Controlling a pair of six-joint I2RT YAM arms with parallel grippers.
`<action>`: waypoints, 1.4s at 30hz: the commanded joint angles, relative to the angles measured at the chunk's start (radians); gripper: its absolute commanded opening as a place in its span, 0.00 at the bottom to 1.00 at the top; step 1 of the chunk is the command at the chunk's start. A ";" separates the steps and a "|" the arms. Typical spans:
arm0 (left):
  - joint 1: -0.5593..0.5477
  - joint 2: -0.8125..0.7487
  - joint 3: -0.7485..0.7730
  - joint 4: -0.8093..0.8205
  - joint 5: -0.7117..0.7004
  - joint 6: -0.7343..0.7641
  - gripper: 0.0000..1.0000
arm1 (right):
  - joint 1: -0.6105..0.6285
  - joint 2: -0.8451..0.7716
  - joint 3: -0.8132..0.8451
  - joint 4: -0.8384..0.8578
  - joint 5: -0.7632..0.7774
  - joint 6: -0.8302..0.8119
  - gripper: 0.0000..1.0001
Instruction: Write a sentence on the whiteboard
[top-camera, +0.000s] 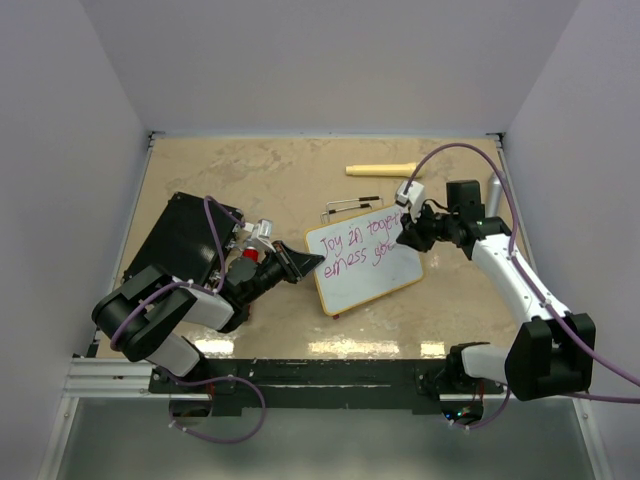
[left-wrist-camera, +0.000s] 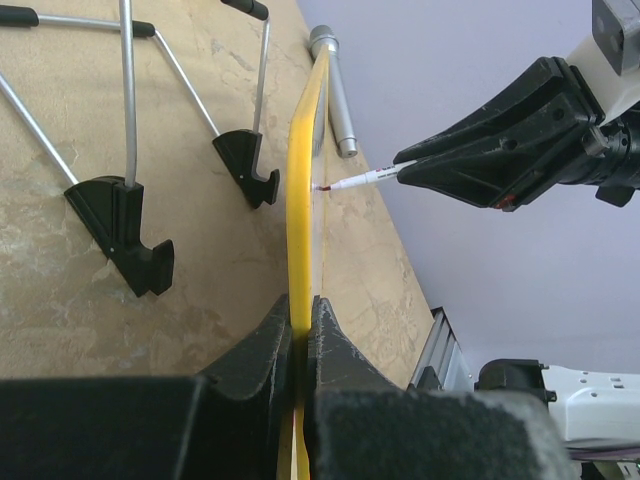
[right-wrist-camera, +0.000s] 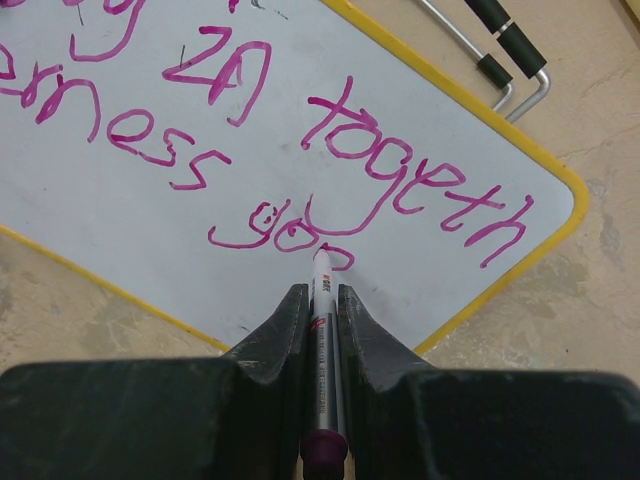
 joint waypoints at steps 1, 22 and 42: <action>-0.004 0.004 -0.005 0.158 0.031 0.038 0.00 | -0.003 -0.012 0.032 0.078 0.018 0.043 0.00; 0.000 0.003 -0.013 0.164 0.034 0.039 0.00 | -0.058 -0.022 0.018 0.123 0.084 0.072 0.00; 0.003 0.011 -0.013 0.173 0.037 0.038 0.00 | -0.058 0.004 0.013 -0.001 0.038 -0.031 0.00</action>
